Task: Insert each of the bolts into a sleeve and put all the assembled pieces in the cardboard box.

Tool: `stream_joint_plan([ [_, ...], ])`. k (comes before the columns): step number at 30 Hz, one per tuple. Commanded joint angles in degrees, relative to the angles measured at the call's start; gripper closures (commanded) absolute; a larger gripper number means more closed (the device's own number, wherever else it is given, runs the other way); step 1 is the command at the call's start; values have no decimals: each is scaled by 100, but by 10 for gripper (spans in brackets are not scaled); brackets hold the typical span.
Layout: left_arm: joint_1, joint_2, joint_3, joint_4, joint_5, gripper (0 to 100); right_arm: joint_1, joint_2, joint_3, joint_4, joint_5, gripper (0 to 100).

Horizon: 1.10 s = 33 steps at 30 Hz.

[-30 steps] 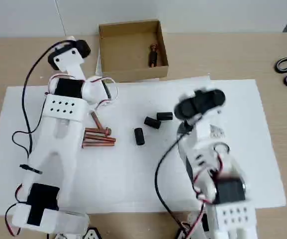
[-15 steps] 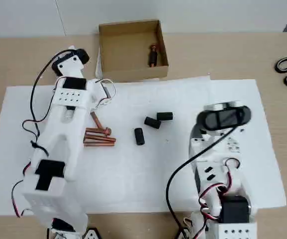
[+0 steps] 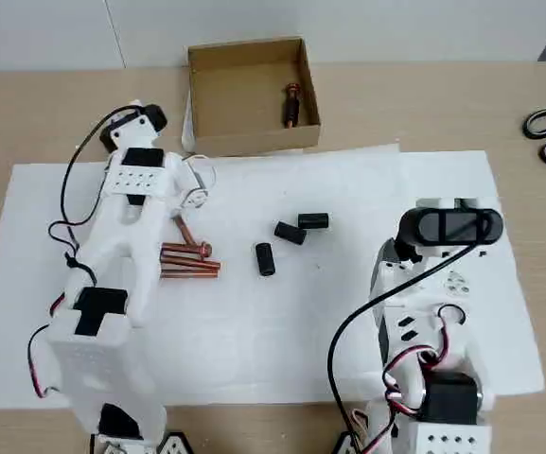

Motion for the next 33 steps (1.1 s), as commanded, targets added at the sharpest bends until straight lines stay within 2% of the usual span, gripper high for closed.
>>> stream_joint_plan([
  [1, -44, -255, -356, 440, -35, 870, 22, -75, -62, 22, -53, 995],
  [4, -44, -404, -576, 782, -158, 870, 22, -75, -62, 31, -53, 995],
  [12, -220, -246, -787, 510, -185, 870, 22, -75, -70, 31, -53, 995],
  [24, -220, 624, -1385, 536, -167, 870, 22, -75, -70, 31, -53, 995],
  [33, -255, 738, -1402, 747, -167, 870, 22, -75, -70, 31, -53, 995],
])
